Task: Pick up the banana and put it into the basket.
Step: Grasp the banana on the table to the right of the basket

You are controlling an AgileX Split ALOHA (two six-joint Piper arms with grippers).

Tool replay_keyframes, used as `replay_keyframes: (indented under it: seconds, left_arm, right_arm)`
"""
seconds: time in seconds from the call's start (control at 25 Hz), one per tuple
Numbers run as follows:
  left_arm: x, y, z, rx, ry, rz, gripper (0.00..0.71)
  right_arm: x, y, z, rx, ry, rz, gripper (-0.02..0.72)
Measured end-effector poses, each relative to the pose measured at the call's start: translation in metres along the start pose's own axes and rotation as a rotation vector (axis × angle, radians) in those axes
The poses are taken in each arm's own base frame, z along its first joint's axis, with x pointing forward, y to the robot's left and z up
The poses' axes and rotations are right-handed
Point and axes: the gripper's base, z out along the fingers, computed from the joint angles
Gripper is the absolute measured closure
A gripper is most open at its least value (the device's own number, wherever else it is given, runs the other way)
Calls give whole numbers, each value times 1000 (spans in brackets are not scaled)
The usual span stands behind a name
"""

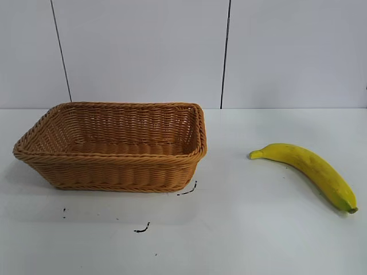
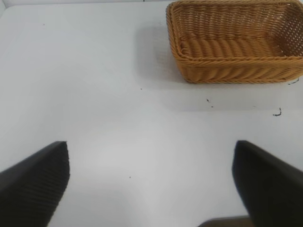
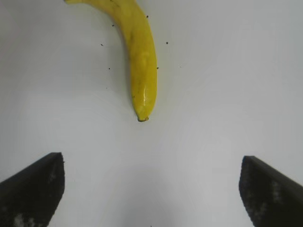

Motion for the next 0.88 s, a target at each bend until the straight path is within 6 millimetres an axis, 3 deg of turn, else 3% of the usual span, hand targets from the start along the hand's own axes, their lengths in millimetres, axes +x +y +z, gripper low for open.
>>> replay_keyframes:
  seconds: [0.36,0.88]
  left_arm:
    - [0,0,0,0,0,0,17]
    - [0,0,0,0,0,0,17]
  right_arm:
    - [-57,23,52,-26,21,-209,13]
    - [-63,24,156,-23,135,-164,13]
